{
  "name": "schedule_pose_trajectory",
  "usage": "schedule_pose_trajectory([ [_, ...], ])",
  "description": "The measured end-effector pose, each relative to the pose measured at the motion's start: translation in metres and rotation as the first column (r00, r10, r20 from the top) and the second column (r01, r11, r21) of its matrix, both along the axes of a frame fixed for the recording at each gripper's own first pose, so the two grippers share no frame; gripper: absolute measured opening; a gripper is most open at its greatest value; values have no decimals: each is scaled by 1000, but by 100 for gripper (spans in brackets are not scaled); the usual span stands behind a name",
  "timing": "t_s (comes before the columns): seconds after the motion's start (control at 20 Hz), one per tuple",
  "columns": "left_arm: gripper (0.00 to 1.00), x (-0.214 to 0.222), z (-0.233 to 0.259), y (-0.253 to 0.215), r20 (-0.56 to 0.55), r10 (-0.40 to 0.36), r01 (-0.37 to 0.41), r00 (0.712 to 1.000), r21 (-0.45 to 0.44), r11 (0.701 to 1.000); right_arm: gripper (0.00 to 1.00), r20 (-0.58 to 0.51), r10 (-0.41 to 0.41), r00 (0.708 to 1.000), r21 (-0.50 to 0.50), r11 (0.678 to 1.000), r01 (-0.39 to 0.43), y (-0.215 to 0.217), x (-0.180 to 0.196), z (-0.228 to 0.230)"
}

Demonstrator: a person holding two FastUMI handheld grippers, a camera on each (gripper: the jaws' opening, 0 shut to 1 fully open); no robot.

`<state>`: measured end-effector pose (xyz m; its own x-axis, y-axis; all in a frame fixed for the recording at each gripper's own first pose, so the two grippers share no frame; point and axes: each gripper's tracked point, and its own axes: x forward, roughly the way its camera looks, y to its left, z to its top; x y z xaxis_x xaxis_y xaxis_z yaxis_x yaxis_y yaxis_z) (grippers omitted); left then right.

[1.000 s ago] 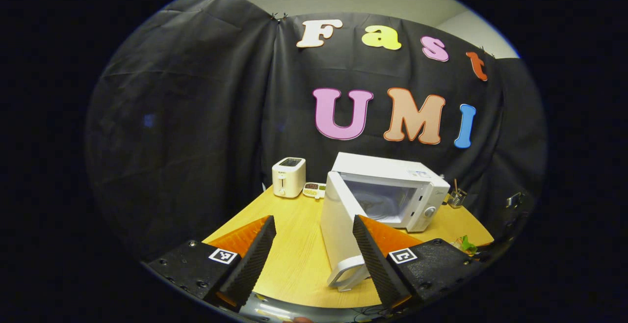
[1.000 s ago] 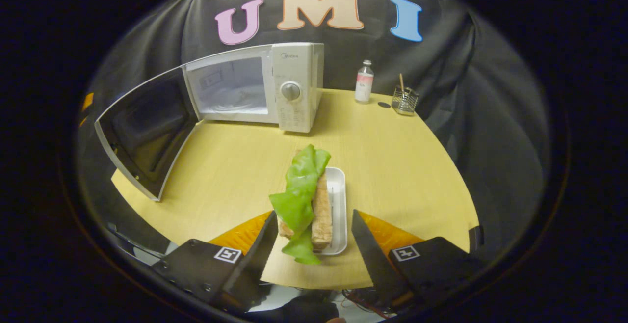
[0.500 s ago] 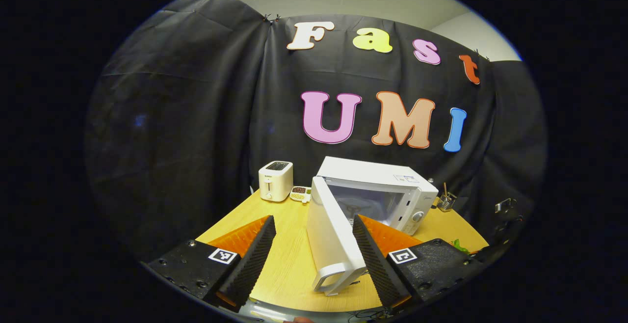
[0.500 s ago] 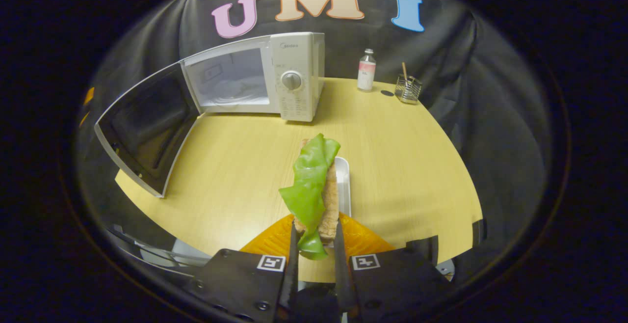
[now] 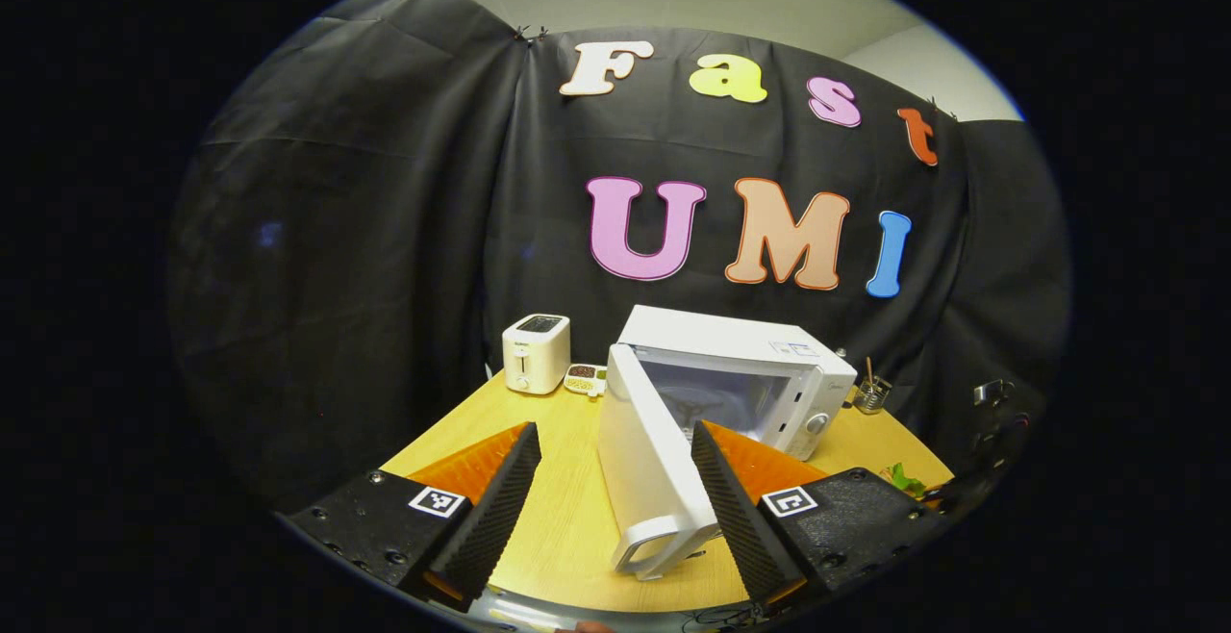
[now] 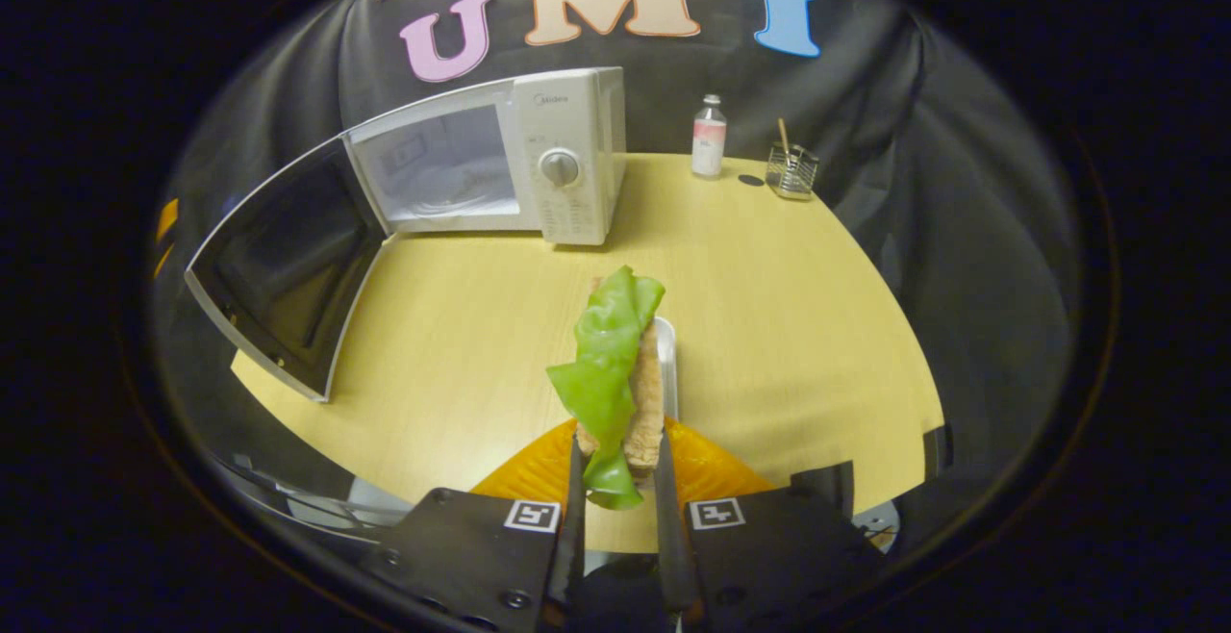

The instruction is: Open the microwave oven with the left hand, put the food in, and close the microwave oven.

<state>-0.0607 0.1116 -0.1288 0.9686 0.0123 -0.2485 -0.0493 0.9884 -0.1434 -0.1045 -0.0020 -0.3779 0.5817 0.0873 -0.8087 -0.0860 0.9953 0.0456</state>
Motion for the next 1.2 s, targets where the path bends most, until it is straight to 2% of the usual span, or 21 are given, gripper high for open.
schedule_pose_trajectory([
  [0.05,96,1,-2,0,-1,-13,13,1000,-2,1000,34,8,1,1000,-16,1000,0,-3,1,2],
  [0.1,96,3,-4,-1,5,-29,29,1000,0,1000,27,17,5,1000,-37,999,-4,-4,3,6],
  [0.15,96,4,-9,0,-2,-38,38,999,10,999,34,28,9,1000,-52,999,-7,-6,5,10],
  [0.2,99,3,-15,4,-15,-41,41,999,21,999,34,36,7,999,-57,998,-5,-5,8,16],
  [0.3,96,2,-19,12,-16,-53,53,998,40,998,34,58,-9,998,-40,999,12,2,15,27],
  [0.5,96,7,-19,24,11,-83,82,997,70,994,34,77,-78,994,74,995,72,27,36,42],
  [0.55,96,9,-20,24,15,-93,92,996,71,993,28,79,-103,992,115,989,93,35,43,47],
  [0.65,96,12,-17,24,30,-121,118,992,86,989,28,87,-151,985,200,971,131,55,58,58],
  [0.7,96,13,-17,25,33,-133,129,991,98,987,28,80,-184,980,257,953,159,68,65,62],
  [0.75,96,13,-18,26,37,-145,140,989,105,985,34,62,-223,973,317,929,193,81,71,62],
  [0.8,96,12,-18,26,39,-161,156,986,109,982,28,37,-267,963,372,898,234,93,78,63],
  [0.85,96,12,-18,27,44,-172,167,984,110,980,28,9,-305,952,418,866,273,106,84,61],
  [0.95,96,12,-22,33,42,-178,173,983,109,979,28,-67,-377,924,505,786,357,134,97,57],
  [1.0,96,11,-24,38,39,-173,167,984,110,980,34,-107,-405,908,534,747,396,147,102,56],
  [1.05,96,8,-26,42,34,-165,160,986,111,981,34,-145,-426,893,567,704,428,162,108,57],
  [1.2,96,0,-31,54,17,-144,142,989,106,984,34,-221,-445,868,655,591,470,207,136,63],
])
